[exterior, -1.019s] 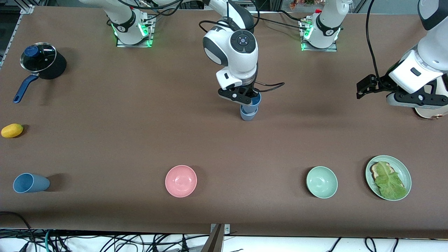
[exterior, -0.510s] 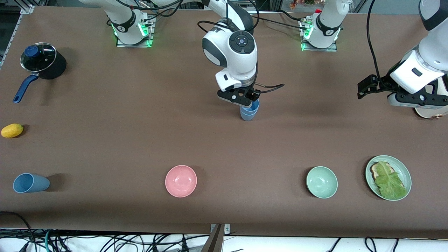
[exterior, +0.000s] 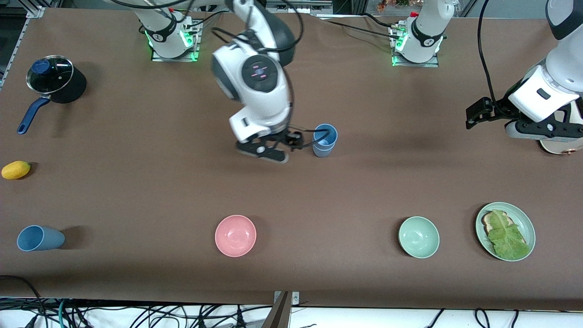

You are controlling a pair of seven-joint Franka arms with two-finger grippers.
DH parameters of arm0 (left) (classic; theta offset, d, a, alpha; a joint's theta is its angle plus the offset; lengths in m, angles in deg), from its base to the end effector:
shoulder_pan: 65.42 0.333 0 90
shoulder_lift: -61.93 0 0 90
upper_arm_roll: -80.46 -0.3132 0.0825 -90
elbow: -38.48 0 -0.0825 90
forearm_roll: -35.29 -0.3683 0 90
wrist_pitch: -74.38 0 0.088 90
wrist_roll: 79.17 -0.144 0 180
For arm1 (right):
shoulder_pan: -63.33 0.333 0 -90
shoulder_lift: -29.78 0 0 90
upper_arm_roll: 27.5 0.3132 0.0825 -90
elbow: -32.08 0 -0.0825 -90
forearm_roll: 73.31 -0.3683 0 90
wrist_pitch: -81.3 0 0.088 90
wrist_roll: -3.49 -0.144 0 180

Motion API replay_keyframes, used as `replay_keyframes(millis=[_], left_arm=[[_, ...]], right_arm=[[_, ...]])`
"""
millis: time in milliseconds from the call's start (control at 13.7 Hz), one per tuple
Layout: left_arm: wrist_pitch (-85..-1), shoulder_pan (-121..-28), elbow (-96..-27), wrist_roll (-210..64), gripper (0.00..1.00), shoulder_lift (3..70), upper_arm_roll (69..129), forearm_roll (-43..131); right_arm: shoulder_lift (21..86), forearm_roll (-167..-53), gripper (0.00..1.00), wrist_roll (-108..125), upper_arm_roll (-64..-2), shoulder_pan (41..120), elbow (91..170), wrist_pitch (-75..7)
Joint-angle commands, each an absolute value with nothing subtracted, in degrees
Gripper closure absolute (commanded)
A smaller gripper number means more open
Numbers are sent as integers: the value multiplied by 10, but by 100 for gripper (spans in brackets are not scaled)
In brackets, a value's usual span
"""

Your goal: Stack blue cups with both arms

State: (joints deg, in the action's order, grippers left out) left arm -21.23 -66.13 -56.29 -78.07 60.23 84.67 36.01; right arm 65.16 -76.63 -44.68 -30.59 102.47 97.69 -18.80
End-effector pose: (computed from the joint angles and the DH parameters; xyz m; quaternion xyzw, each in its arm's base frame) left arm 0.5507 -0.0486 0.5388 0.9994 -0.0327 -0.0078 0.0069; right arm 0.5654 0.4322 0.4065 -0.9943 0.1060 0.0141 0.0046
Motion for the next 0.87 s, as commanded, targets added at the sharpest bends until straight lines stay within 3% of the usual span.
replay_keyframes(millis=[0, 218, 582, 801], left_arm=[[-210, -660, -573, -785, 0, 616, 847, 351], [-211, -660, -574, -783, 0, 616, 846, 351], [-210, -655, -573, -783, 0, 616, 846, 351], [-210, -655, -574, -783, 0, 616, 848, 351]], right_arm=[[606, -772, 1, -308, -299, 963, 985, -114], [549, -773, 0, -190, -300, 895, 1018, -57], [408, -766, 0, -51, -314, 798, 1174, -73], [358, -758, 0, -29, -280, 731, 1214, -78]])
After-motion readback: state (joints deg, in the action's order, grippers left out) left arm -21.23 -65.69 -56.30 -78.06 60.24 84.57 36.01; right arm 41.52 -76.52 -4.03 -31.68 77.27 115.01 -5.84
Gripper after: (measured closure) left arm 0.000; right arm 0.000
